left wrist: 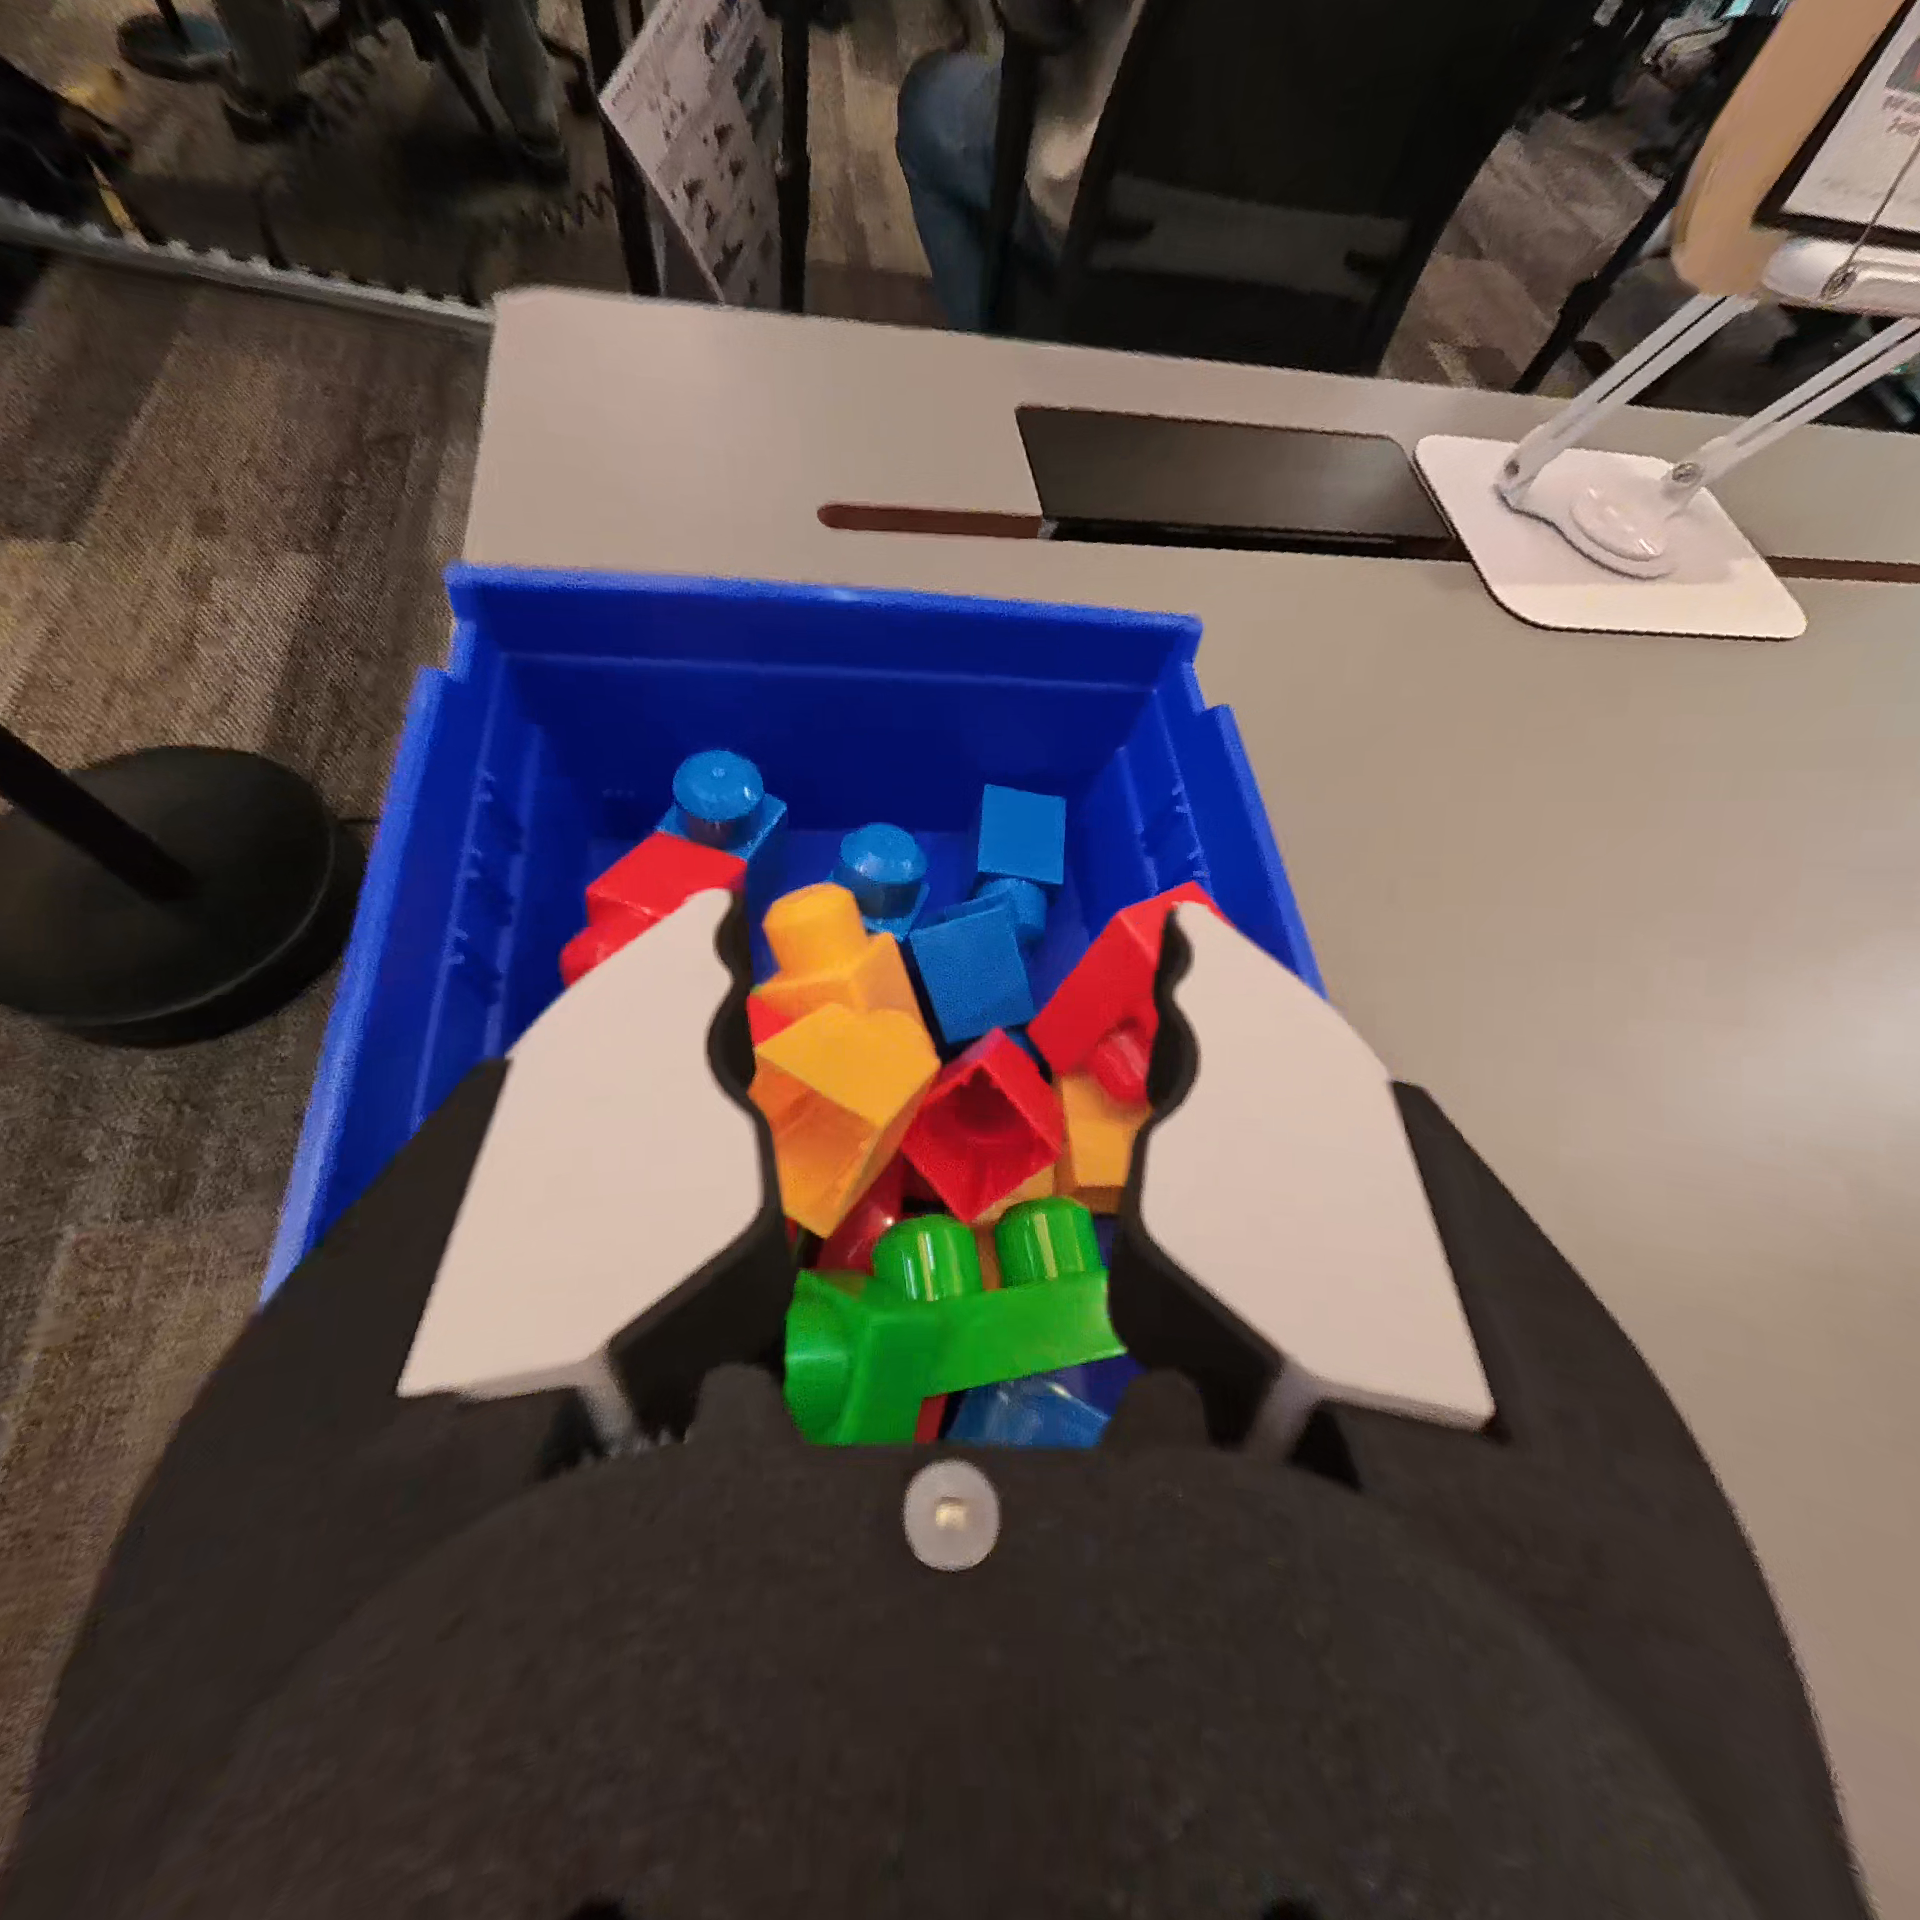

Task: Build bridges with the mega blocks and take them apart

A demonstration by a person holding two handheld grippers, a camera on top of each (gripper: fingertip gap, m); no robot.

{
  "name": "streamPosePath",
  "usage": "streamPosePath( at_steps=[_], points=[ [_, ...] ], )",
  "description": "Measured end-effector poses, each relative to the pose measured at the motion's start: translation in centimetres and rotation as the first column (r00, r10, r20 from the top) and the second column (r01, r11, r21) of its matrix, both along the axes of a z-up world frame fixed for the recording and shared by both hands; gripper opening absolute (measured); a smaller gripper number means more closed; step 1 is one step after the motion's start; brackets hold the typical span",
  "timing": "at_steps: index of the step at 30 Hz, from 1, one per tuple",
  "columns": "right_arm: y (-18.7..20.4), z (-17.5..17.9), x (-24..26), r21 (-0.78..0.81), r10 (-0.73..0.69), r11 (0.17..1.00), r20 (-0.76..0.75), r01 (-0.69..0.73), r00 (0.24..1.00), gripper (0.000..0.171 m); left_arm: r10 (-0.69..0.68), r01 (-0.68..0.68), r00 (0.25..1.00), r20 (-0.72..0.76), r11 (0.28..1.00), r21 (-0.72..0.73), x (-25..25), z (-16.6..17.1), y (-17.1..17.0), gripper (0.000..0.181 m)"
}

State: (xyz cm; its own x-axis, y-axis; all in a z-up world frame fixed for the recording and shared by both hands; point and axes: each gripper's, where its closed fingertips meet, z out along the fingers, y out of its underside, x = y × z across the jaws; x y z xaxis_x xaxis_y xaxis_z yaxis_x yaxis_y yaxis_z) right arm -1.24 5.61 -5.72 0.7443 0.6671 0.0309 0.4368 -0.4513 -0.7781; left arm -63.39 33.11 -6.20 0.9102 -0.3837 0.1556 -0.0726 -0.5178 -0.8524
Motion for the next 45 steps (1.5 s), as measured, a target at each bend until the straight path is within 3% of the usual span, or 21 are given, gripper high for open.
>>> streamPosePath(
  at_steps=[4, 8, 11, 13, 17, 21, 25, 29, 34, 36, 39, 45],
  points=[
    [-1.6, 1.2, 7.9, 0.003, -0.097, 0.995, 0.176, 0.098, 0.98, 0.089, -0.043, 0.05, 0.998, -0.05, 0.988, 0.149, 3.2, 4.6, -1.6, 0.089],
    [-2.3, 1.5, 16.4, -0.042, -0.111, 0.989, 0.432, 0.143, 0.895, 0.088, -0.195, 0.21, 0.977, -0.08, 0.943, 0.26, 10.5, 8.7, -5.4, 0.09],
    [-2.5, 0.5, 21.5, -0.153, -0.035, 0.977, 0.566, 0.146, 0.824, 0.082, -0.345, 0.354, 0.935, -0.083, 0.886, 0.3, 17.2, 9.8, -9.1, 0.089],
    [-2.3, -0.8, 24.3, -0.257, -0.026, 0.939, 0.613, 0.23, 0.79, 0.076, -0.435, 0.432, 0.898, -0.063, 0.849, 0.303, 21.3, 9.3, -11.5, 0.089],
    [-1.7, -4.1, 26.2, -0.455, -0.062, 0.813, 0.553, 0.364, 0.831, 0.067, -0.596, 0.578, 0.803, -0.009, 0.774, 0.258, 27.9, 6.7, -16.0, 0.09],
    [0.1, -7.1, 26.4, -0.574, -0.24, 0.679, 0.416, 0.458, 0.877, 0.064, -0.672, 0.648, 0.74, 0.041, 0.727, 0.226, 30.8, 4.8, -18.6, 0.09],
    [1.1, -9.6, 27.3, -0.627, -0.402, 0.547, 0.385, 0.555, 0.831, 0.067, -0.693, 0.668, 0.719, 0.062, 0.712, 0.217, 31.0, 4.6, -19.5, 0.089],
    [0.8, -11.1, 29.4, -0.588, -0.479, 0.441, 0.485, 0.678, 0.732, 0.069, -0.689, 0.666, 0.723, 0.045, 0.713, 0.218, 30.3, 5.1, -19.6, 0.087],
    [0.1, -13.0, 28.4, -0.655, -0.477, 0.365, 0.479, 0.662, 0.737, 0.066, -0.688, 0.661, 0.724, 0.052, 0.713, 0.232, 29.9, 5.4, -19.7, 0.086],
    [0.4, -13.2, 27.4, -0.676, -0.463, 0.378, 0.453, 0.632, 0.761, 0.069, -0.69, 0.662, 0.722, 0.06, 0.713, 0.233, 29.9, 5.3, -19.7, 0.086],
    [2.1, -11.8, 23.2, -0.767, -0.471, 0.452, 0.228, 0.455, 0.852, 0.052, -0.697, 0.668, 0.713, 0.077, 0.709, 0.225, 30.0, 5.1, -19.9, 0.086],
    [3.6, -8.6, 22.4, -0.694, -0.382, 0.594, 0.201, 0.406, 0.902, 0.062, -0.704, 0.676, 0.706, 0.077, 0.702, 0.224, 30.1, 5.2, -20.2, 0.086]
  ],
)
